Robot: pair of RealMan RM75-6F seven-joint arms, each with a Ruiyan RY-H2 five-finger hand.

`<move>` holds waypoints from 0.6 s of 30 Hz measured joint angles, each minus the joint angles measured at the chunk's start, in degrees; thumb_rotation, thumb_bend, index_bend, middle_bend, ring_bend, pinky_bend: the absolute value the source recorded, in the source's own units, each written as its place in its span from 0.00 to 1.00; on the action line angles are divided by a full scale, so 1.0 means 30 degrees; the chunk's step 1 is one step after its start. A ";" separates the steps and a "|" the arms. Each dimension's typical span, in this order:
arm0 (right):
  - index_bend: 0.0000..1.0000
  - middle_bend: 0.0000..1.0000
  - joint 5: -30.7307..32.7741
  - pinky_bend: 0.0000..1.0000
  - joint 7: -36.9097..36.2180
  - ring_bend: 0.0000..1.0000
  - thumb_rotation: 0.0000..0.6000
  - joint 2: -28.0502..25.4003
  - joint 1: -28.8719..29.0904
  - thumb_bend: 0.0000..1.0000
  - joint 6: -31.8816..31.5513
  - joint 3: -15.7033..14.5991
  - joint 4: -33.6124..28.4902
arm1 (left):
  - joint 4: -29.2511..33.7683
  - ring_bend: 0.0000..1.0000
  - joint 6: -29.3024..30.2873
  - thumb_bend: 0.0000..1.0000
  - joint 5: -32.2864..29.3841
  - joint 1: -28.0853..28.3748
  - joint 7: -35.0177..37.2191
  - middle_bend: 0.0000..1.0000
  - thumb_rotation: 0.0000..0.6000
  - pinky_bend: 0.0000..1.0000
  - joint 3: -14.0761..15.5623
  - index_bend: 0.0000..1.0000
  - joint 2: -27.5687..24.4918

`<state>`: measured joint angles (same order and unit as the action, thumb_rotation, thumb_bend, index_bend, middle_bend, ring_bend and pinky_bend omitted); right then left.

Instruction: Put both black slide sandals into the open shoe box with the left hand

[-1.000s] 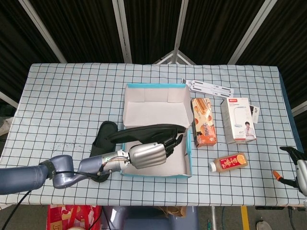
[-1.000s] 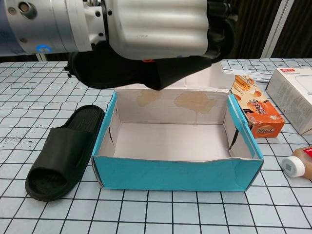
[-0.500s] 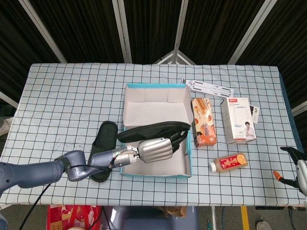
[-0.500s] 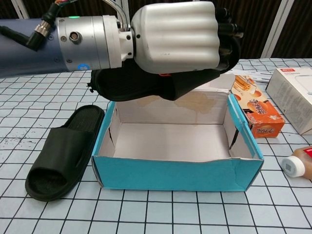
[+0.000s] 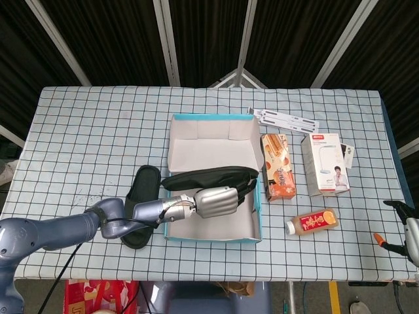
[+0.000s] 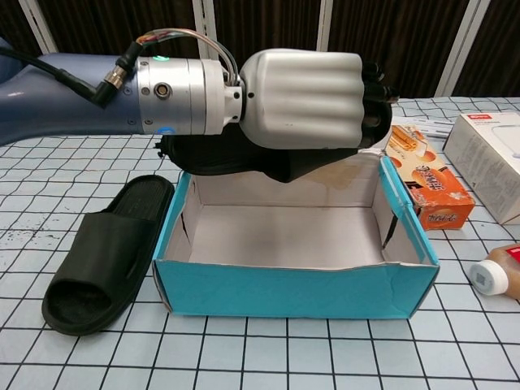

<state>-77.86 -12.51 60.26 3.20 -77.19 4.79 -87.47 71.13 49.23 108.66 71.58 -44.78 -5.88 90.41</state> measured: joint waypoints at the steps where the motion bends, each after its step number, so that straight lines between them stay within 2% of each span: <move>1: 0.26 0.25 0.0018 0.21 0.0041 0.26 1.00 0.0011 0.0001 0.23 0.0005 0.0007 -0.0002 | -0.0290 0.14 0.0053 0.48 0.0148 0.0111 0.0276 0.52 1.00 0.22 0.0107 0.39 0.0112; 13: 0.26 0.25 0.0165 0.21 0.0142 0.26 1.00 -0.0008 -0.0049 0.23 -0.0010 0.0064 -0.0077 | -0.3260 0.14 0.1462 0.48 0.1637 0.1039 0.3064 0.52 1.00 0.23 0.1355 0.39 0.1693; 18: 0.26 0.25 0.0144 0.21 0.0026 0.26 1.00 -0.0045 -0.0110 0.23 -0.0085 0.0066 -0.0071 | -0.3780 0.14 0.1601 0.48 0.1541 0.1048 0.3297 0.52 1.00 0.23 0.1432 0.39 0.2007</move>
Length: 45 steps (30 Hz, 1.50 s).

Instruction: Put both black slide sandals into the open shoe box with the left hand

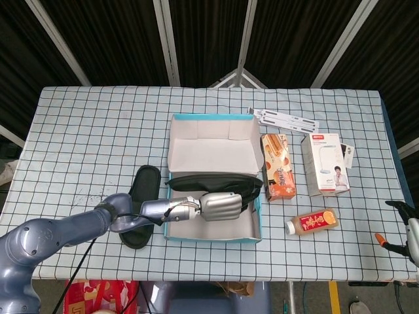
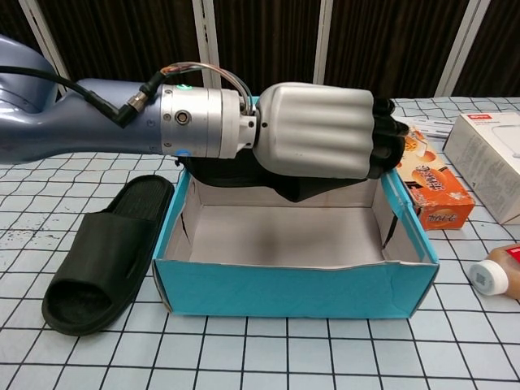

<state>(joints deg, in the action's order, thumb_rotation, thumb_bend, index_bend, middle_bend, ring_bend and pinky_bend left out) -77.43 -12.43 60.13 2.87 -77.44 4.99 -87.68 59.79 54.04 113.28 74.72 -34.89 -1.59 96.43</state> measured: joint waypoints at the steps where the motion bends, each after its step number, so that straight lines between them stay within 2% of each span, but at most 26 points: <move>1: 0.26 0.25 -0.0006 0.21 -0.0018 0.26 1.00 -0.0001 -0.0010 0.23 -0.0011 0.0002 0.0010 | -0.0175 0.14 0.0020 0.48 -0.0022 0.0013 0.0057 0.52 1.00 0.23 0.0020 0.39 0.0100; 14: 0.26 0.25 0.0150 0.21 0.0113 0.26 1.00 0.0034 0.0071 0.23 0.0228 0.0039 0.0047 | -0.2140 0.14 -0.0093 0.48 -0.0556 0.0237 0.0985 0.52 1.00 0.23 0.0230 0.38 0.1373; 22: 0.26 0.25 0.0133 0.21 0.0118 0.26 1.00 0.0035 0.0078 0.23 0.0263 0.0041 0.0023 | -0.3068 0.14 0.0967 0.48 -0.0331 0.0271 0.1984 0.52 1.00 0.23 0.0681 0.38 0.2103; 29: 0.26 0.25 0.0117 0.21 0.0162 0.26 1.00 0.0010 0.0050 0.23 0.0198 0.0043 -0.0061 | -0.3350 0.14 0.1622 0.48 -0.0313 0.0179 0.2585 0.52 1.00 0.23 0.0909 0.38 0.2433; 45: 0.26 0.25 0.0201 0.21 0.0185 0.26 1.00 -0.0015 0.0045 0.23 0.0278 0.0057 -0.0087 | -0.4218 0.14 0.1342 0.48 -0.0510 0.0061 0.2806 0.52 1.00 0.23 0.1479 0.38 0.3042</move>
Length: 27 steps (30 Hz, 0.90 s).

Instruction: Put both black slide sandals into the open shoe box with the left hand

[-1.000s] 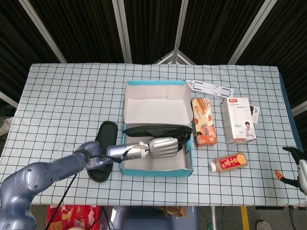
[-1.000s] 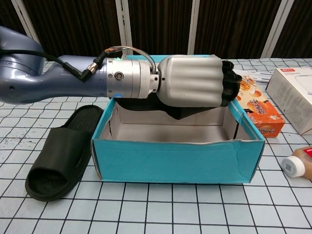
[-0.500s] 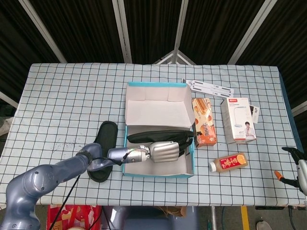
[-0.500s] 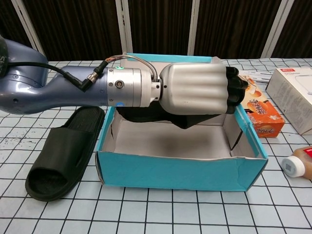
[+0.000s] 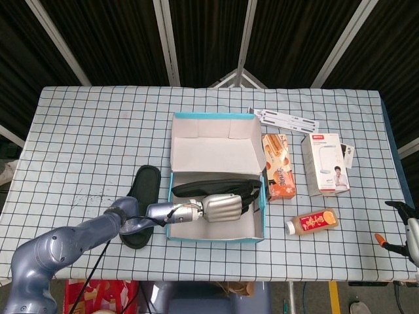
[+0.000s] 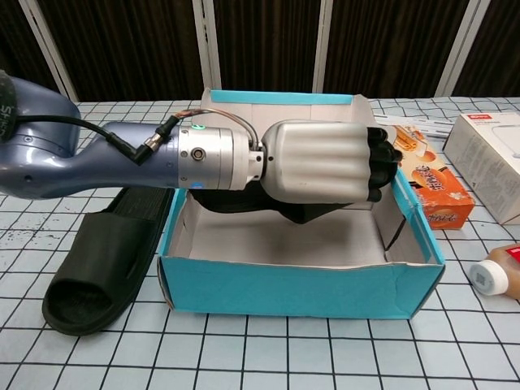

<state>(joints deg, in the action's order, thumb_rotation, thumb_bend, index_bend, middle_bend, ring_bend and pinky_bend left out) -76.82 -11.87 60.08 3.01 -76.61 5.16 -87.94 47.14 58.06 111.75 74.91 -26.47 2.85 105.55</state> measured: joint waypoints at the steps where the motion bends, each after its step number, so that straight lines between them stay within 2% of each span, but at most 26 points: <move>1: 0.26 0.25 0.0011 0.21 0.0005 0.26 1.00 -0.0015 -0.0006 0.23 -0.0002 0.0000 -0.0001 | -0.0093 0.14 0.0026 0.48 -0.0032 -0.0008 0.0057 0.52 1.00 0.23 0.0009 0.38 0.0081; 27: 0.26 0.25 0.0086 0.21 -0.0121 0.26 1.00 -0.0069 -0.0089 0.23 -0.0056 0.0046 0.0009 | -0.1240 0.14 -0.0022 0.47 -0.0147 -0.0009 0.0395 0.52 1.00 0.23 0.0570 0.36 0.0915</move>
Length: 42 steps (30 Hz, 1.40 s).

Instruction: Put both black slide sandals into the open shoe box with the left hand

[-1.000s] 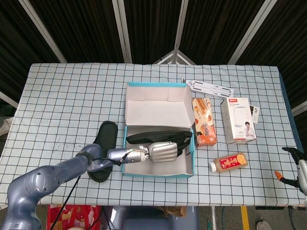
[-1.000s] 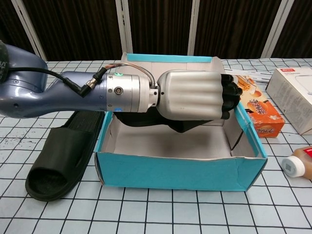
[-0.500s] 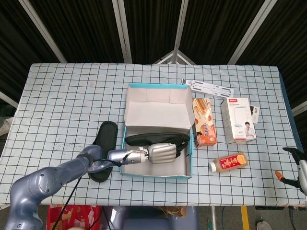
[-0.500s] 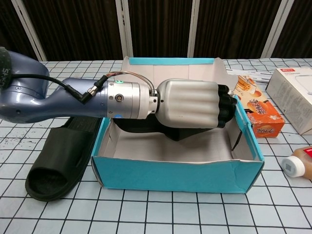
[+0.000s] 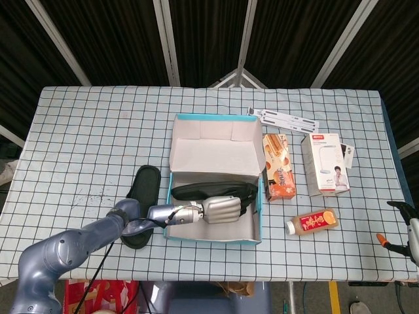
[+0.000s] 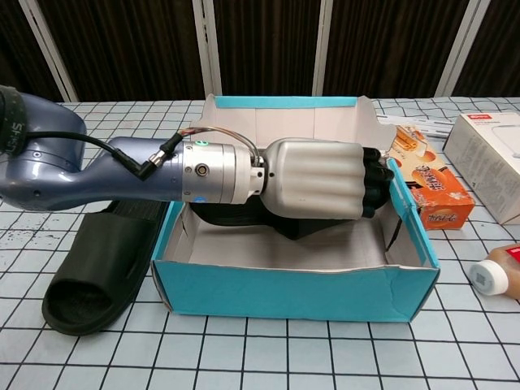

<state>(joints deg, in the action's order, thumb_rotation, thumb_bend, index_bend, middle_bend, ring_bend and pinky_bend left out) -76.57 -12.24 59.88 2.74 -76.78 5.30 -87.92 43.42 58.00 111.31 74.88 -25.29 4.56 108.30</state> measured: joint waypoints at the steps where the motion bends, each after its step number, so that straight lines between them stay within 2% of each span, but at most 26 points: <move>1: 0.26 0.25 -0.0005 0.21 -0.0015 0.26 1.00 0.0001 -0.0002 0.23 0.0003 -0.0002 0.0003 | -0.0038 0.14 0.0024 0.47 -0.0003 0.0012 -0.0003 0.52 1.00 0.23 0.0003 0.36 0.0017; 8: 0.26 0.25 0.0014 0.21 -0.0041 0.26 1.00 0.0003 0.0001 0.23 0.0032 0.0008 0.0011 | -0.0058 0.14 -0.0094 0.46 -0.0061 0.0069 -0.0136 0.50 1.00 0.23 0.0060 0.35 -0.0019; 12: 0.26 0.25 0.0032 0.21 -0.0058 0.26 1.00 -0.0001 -0.0003 0.23 0.0047 0.0014 0.0022 | 0.0080 0.13 -0.0284 0.41 -0.0122 0.0119 -0.0237 0.46 1.00 0.23 0.0086 0.32 -0.0121; 20: 0.26 0.25 0.0058 0.21 -0.0131 0.26 1.00 -0.0025 -0.0031 0.23 0.0025 0.0035 0.0016 | 0.0657 0.12 -0.0760 0.30 -0.0195 0.0342 -0.0770 0.35 1.00 0.21 0.0055 0.21 -0.0494; 27: 0.26 0.25 0.0074 0.21 -0.0221 0.26 1.00 -0.0057 -0.0052 0.23 0.0024 0.0052 0.0021 | 0.1409 0.10 -0.1158 0.27 -0.0380 0.0466 -0.1277 0.23 0.99 0.20 -0.0111 0.14 -0.0927; 37: 0.26 0.25 0.0048 0.21 -0.0255 0.26 1.00 -0.0079 -0.0070 0.23 0.0020 0.0044 -0.0028 | 0.2942 0.05 -0.2016 0.25 -0.0871 0.0529 -0.2664 0.09 0.78 0.18 -0.0549 0.05 -0.1759; 42: 0.26 0.25 0.0048 0.21 -0.0276 0.26 1.00 -0.0092 -0.0061 0.23 0.0051 0.0045 -0.0028 | 0.3833 0.04 -0.2679 0.20 -0.1186 0.0493 -0.3554 0.06 0.72 0.17 -0.0739 0.04 -0.2189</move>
<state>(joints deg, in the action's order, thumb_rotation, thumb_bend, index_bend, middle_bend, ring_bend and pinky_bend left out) -76.42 -13.07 59.60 2.56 -76.62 5.44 -88.00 54.92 49.96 107.75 76.36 -35.95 2.34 101.73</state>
